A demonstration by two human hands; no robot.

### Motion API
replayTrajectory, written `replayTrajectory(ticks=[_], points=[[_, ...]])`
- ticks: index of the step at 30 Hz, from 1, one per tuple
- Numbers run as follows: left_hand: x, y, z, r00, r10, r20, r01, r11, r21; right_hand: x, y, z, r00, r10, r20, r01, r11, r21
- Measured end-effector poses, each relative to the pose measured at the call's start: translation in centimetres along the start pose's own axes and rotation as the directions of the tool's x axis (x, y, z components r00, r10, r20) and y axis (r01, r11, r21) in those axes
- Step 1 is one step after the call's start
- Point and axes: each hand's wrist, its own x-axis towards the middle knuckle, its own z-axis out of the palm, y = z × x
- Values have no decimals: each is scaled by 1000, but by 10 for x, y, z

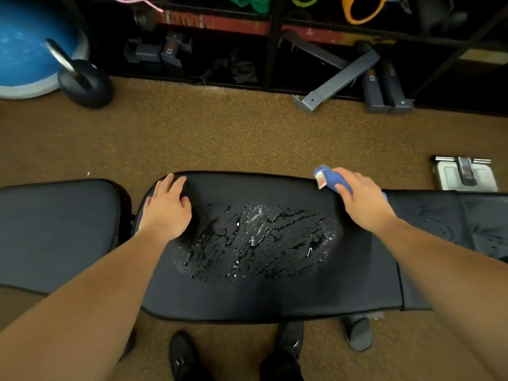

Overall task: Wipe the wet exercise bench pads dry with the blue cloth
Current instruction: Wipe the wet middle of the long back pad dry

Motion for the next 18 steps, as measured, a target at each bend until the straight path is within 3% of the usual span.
replayTrajectory(ticks=[2,5,7,9,18], points=[[-10,-27,-3,998,-55,-17,54,997,-51,-1,-16,-1,996,-17,-87,15,1000,-19],[-31,-64,-6,992,-122,-11,118,979,-168,2,-68,12,966,-212,-150,190,970,-151],[-45,-81,-4,991,-130,29,134,972,-195,11,-102,33,959,-282,-35,272,946,-176],[-56,-92,-1,987,-135,87,150,967,-206,18,-130,54,963,-262,67,268,956,-121],[-67,-107,3,986,-123,112,152,944,-294,48,-215,87,910,-362,200,366,930,16]])
